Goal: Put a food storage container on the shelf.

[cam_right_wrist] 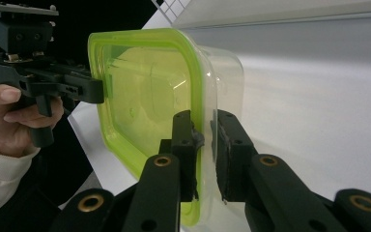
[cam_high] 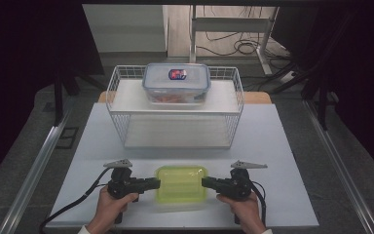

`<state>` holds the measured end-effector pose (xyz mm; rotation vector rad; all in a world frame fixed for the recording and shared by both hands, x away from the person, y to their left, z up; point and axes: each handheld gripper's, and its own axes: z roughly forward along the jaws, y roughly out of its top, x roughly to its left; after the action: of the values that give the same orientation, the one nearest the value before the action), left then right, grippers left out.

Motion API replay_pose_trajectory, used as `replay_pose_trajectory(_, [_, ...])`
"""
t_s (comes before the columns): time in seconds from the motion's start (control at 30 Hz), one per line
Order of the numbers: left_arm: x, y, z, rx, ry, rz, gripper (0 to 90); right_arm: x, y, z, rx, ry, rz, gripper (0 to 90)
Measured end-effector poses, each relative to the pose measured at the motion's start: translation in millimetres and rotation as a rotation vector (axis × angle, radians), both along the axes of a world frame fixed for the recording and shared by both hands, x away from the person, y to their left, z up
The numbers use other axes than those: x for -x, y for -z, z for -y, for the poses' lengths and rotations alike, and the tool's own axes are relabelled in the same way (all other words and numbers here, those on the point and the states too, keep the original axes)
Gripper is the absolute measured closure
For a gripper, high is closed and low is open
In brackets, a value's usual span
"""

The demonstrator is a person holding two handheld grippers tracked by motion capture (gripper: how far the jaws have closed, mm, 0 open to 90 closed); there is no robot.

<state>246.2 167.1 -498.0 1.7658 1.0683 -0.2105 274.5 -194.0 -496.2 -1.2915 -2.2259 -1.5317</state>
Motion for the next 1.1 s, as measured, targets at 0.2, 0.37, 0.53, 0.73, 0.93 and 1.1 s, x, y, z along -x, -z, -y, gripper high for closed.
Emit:
replay_pose_trajectory(0.2, [0.9, -3.6, -1.6, 0.008, 0.004, 0.015, 78.3, 0.5, -4.2, 0.1, -0.003, -0.011, 0.017, 79.1])
replay_pose_trajectory(0.37, [4.1, -10.1, -0.1, -0.013, 0.003, 0.052, 78.3, 1.2, -9.5, 0.0, -0.008, -0.016, 0.039, 79.1])
replay_pose_trajectory(0.53, [5.6, -15.4, 1.2, -0.011, 0.006, 0.071, 78.0, 1.3, -13.1, 1.7, -0.013, -0.014, 0.049, 79.2])
replay_pose_trajectory(0.73, [6.0, -18.3, 0.8, -0.015, 0.006, 0.082, 78.2, 2.0, -21.4, 0.8, 0.004, -0.026, 0.082, 79.1])
replay_pose_trajectory(0.93, [4.0, -22.9, -0.7, -0.013, 0.005, 0.096, 78.4, 0.4, -28.2, -0.8, 0.009, -0.032, 0.109, 79.1])
replay_pose_trajectory(1.1, [0.5, -30.8, -1.4, -0.013, 0.010, 0.111, 78.3, -2.2, -33.1, 0.1, 0.007, -0.035, 0.115, 79.2])
